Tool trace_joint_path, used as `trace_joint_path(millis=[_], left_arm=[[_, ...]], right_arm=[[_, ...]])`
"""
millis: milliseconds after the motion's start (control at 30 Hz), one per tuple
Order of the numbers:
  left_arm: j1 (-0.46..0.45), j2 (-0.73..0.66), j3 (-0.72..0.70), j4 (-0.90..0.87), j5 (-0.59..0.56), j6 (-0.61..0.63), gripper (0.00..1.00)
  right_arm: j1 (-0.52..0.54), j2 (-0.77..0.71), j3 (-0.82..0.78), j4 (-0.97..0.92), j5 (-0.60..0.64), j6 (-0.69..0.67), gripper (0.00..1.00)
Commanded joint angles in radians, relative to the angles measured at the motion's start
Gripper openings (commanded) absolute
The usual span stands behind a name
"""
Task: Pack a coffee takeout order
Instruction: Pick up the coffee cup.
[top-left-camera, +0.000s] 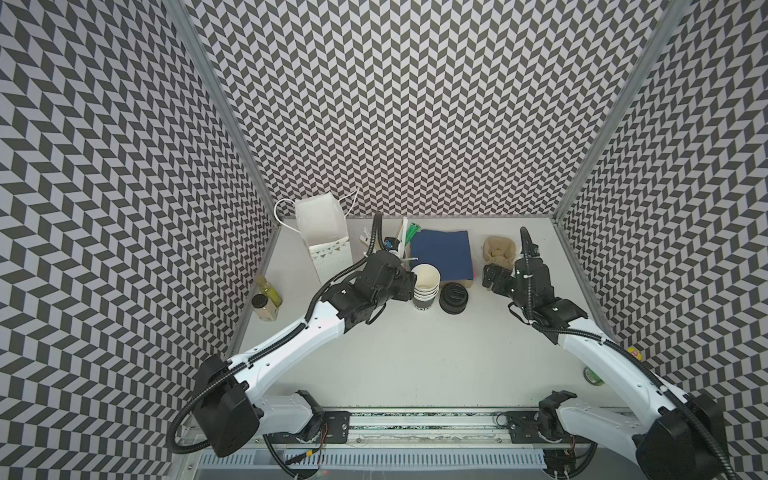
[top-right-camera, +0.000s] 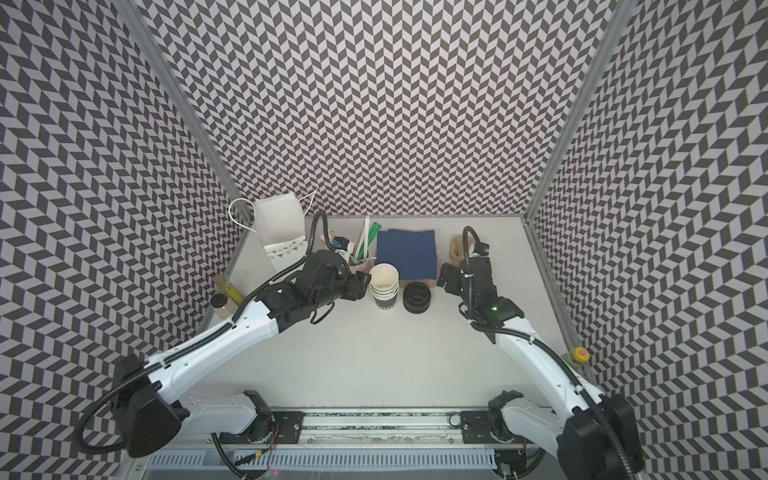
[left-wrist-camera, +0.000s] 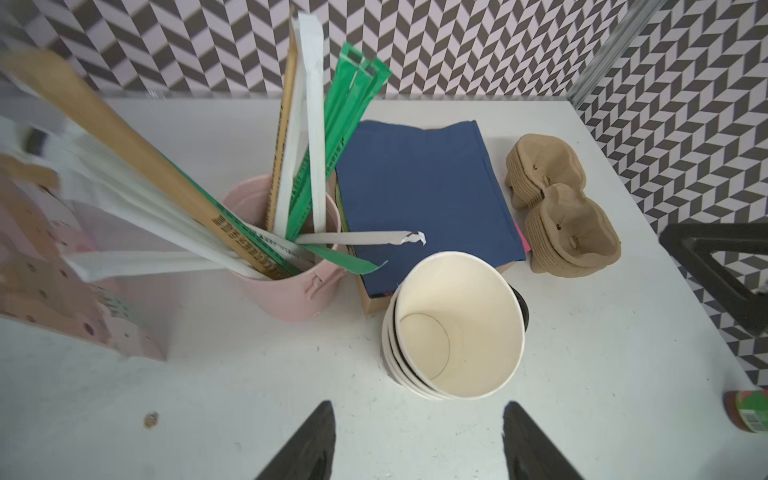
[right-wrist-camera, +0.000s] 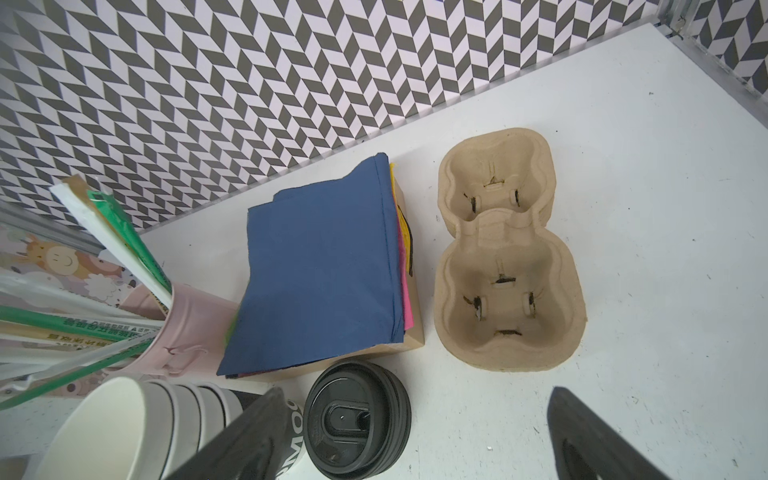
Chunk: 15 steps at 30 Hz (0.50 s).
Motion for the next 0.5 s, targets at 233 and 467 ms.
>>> trace_joint_path(millis=[233, 467], left_arm=[[-0.034, 0.14, 0.123, -0.082, -0.029, -0.047, 0.51], [-0.035, 0.173, 0.14, -0.138, -0.12, -0.044, 0.51]], right_arm=[[0.009, 0.017, 0.004, 0.052, -0.123, -0.032, 0.95], [0.026, 0.022, -0.002, 0.067, -0.141, -0.042, 0.94]])
